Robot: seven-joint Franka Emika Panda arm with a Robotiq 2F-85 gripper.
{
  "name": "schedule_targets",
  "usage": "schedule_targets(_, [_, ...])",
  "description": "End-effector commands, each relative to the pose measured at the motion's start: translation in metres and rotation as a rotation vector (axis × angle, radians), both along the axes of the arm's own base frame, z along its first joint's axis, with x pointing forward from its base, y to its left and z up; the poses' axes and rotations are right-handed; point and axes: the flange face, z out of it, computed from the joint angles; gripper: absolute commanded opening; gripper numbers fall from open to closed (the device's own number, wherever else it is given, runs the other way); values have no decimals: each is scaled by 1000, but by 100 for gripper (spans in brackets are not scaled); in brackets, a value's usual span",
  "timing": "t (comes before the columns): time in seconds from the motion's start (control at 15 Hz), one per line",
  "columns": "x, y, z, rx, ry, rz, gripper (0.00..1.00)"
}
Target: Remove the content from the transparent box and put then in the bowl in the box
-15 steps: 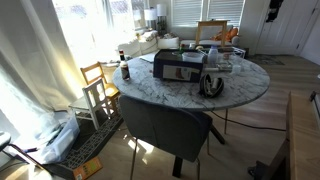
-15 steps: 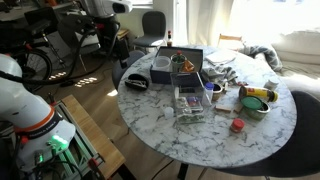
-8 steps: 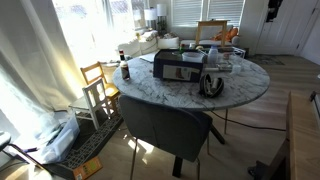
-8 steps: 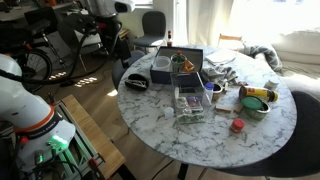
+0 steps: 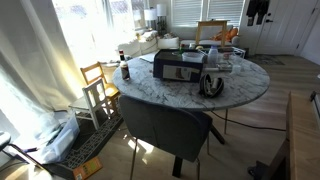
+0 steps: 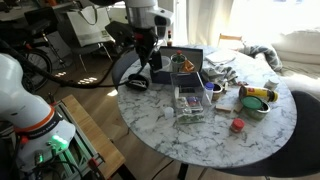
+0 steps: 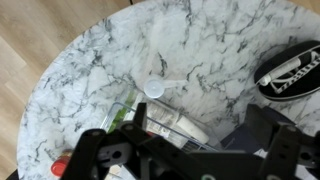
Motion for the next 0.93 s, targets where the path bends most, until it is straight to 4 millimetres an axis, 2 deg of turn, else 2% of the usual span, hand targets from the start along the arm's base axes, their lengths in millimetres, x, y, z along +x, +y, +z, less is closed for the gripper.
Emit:
schedule_targets(0.0, [45,-39,-24,45,21,-86,100])
schedule_targets(0.2, [74,-63,-41,47,41,-173,100])
schedule_targets(0.47, [107,-91,-76,24,58,-316,100])
schedule_targets(0.67, [128,-94,-106,-15,77,-397,100])
schedule_targets(0.87, [145,-86,-134,-24,115,-440,100])
